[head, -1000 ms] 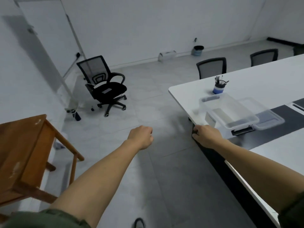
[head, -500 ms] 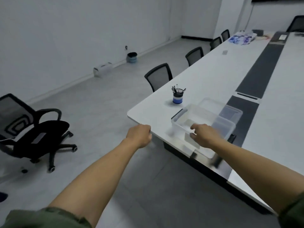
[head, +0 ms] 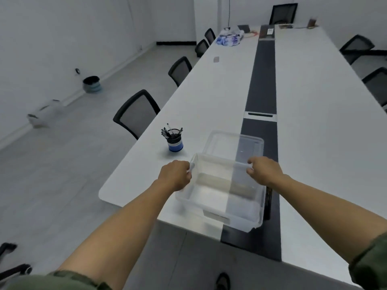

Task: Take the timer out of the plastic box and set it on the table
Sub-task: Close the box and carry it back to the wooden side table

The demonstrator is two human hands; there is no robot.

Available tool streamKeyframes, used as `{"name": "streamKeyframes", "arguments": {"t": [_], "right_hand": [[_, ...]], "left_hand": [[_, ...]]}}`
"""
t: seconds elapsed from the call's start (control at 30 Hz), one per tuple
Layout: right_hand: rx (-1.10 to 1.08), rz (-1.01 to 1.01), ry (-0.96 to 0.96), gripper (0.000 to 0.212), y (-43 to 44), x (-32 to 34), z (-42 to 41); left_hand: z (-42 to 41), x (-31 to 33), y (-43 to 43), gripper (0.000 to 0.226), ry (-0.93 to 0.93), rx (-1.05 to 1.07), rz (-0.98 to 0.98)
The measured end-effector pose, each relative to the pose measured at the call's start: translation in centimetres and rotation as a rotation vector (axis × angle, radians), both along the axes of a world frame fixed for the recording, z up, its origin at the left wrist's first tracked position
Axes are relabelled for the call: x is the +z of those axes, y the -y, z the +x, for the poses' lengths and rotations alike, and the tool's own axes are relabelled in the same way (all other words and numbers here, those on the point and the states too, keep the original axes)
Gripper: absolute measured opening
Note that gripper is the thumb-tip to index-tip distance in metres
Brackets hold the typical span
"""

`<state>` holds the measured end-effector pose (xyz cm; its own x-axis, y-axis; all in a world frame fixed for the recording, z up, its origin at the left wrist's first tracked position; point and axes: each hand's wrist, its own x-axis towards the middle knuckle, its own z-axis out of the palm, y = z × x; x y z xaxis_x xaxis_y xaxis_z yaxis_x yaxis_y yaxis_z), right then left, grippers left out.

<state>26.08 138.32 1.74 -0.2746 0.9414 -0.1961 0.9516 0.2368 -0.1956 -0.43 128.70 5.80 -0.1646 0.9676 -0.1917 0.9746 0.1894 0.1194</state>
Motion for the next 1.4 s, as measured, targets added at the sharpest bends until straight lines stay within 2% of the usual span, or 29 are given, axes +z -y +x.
{"name": "streamKeyframes", "arguments": {"t": [0.2, 0.4, 0.67, 0.77, 1.03, 1.13, 1.2, 1.3, 1.4], "right_hand": [[-0.109, -0.054, -0.037, 0.043, -5.4, -1.5, 0.9], [-0.219, -0.109, -0.059, 0.04, -8.1, -3.0, 2.5], [-0.464, -0.198, -0.092, 0.038, -14.1, -5.3, 4.4], [-0.595, -0.249, -0.171, 0.036, -16.6, -6.7, 4.1], [-0.876, -0.413, -0.356, 0.055, -23.4, -10.9, 2.0], [-0.98, -0.441, -0.431, 0.062, -23.9, -11.7, 1.4], [-1.069, -0.45, -0.459, 0.055, -24.7, -12.9, 0.6], [-1.153, -0.439, -0.498, 0.026, -25.4, -13.8, -0.2], [-1.221, -0.452, -0.528, 0.046, -26.1, -13.6, 0.2]], "left_hand": [[-0.3, -1.8, -8.5, 0.03, 0.017, -0.087, -0.041], [-0.3, -3.6, -15.5, 0.035, 0.072, -0.122, -0.062], [-0.3, -7.9, -26.6, 0.037, 0.283, -0.065, -0.189], [-0.5, -10.3, -29.6, 0.041, 0.337, -0.024, -0.252], [-1.4, -16.6, -34.6, 0.056, 0.442, 0.167, -0.381], [-0.4, -17.6, -33.3, 0.058, 0.454, 0.166, -0.42], [0.3, -18.6, -32.7, 0.06, 0.426, 0.138, -0.424], [0.7, -18.9, -32.6, 0.062, 0.442, 0.187, -0.376], [-0.2, -19.1, -33.8, 0.066, 0.526, 0.295, -0.35]]}}
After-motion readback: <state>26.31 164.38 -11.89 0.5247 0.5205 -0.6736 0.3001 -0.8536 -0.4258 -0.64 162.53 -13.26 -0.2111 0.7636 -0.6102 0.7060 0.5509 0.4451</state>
